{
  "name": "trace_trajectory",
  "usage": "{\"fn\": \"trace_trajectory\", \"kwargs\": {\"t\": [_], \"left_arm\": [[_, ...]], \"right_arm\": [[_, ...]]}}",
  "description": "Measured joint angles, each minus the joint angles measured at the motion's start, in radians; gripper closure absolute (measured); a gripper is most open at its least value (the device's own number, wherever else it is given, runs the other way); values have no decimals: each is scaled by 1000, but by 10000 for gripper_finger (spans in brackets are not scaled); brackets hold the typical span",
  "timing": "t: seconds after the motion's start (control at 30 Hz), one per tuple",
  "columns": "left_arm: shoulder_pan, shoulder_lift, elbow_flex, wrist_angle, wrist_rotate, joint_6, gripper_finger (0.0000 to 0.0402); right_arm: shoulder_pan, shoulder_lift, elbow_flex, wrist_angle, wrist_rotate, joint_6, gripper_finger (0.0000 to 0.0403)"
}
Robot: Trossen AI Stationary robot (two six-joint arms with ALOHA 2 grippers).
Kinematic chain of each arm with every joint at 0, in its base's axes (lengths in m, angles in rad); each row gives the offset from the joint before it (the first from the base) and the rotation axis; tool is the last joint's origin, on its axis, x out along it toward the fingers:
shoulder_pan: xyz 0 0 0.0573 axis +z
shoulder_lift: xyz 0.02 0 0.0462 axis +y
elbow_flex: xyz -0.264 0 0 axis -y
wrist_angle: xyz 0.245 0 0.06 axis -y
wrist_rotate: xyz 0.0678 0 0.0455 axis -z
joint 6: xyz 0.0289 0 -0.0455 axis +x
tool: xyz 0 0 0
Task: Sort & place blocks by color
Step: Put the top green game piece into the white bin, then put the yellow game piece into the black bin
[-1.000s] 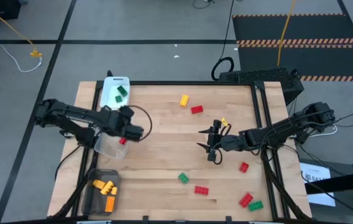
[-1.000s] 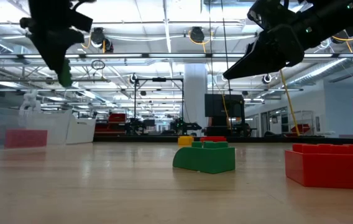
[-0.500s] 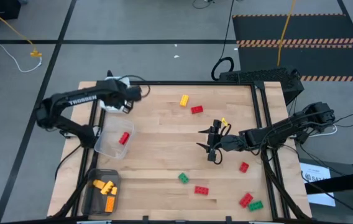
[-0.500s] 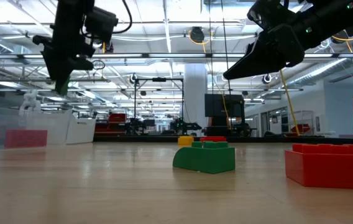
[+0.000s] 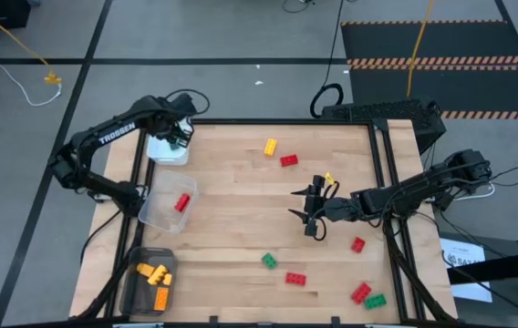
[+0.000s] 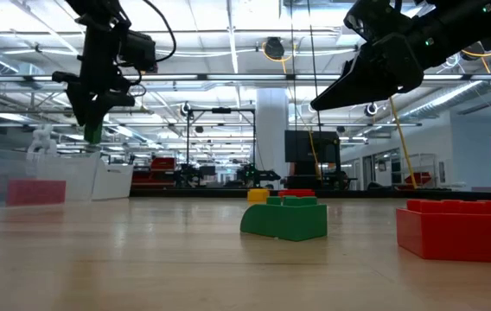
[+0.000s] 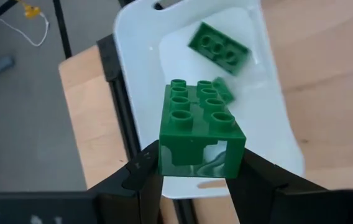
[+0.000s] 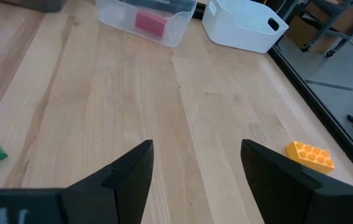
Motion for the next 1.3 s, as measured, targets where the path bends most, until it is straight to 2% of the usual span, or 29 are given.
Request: {"fn": "trace_trajectory", "kwargs": {"t": [0.1, 0.23, 0.6, 0.87, 1.07, 1.3], "left_arm": [[29, 0, 0, 15, 0, 24, 242], [34, 0, 0, 60, 74, 70, 227], [6, 0, 0, 102, 105, 84, 120], [-150, 0, 0, 352, 195, 124, 108], [-300, 22, 0, 580, 211, 97, 108], [-477, 147, -2, 607, 234, 78, 108]], "right_arm": [[0, 0, 0, -2, 0, 0, 167], [0, 0, 0, -6, 0, 0, 167], [0, 0, 0, -4, 0, 0, 167], [0, 0, 0, 0, 0, 0, 167], [0, 0, 0, 9, 0, 0, 167], [0, 0, 0, 6, 0, -1, 167]]}}
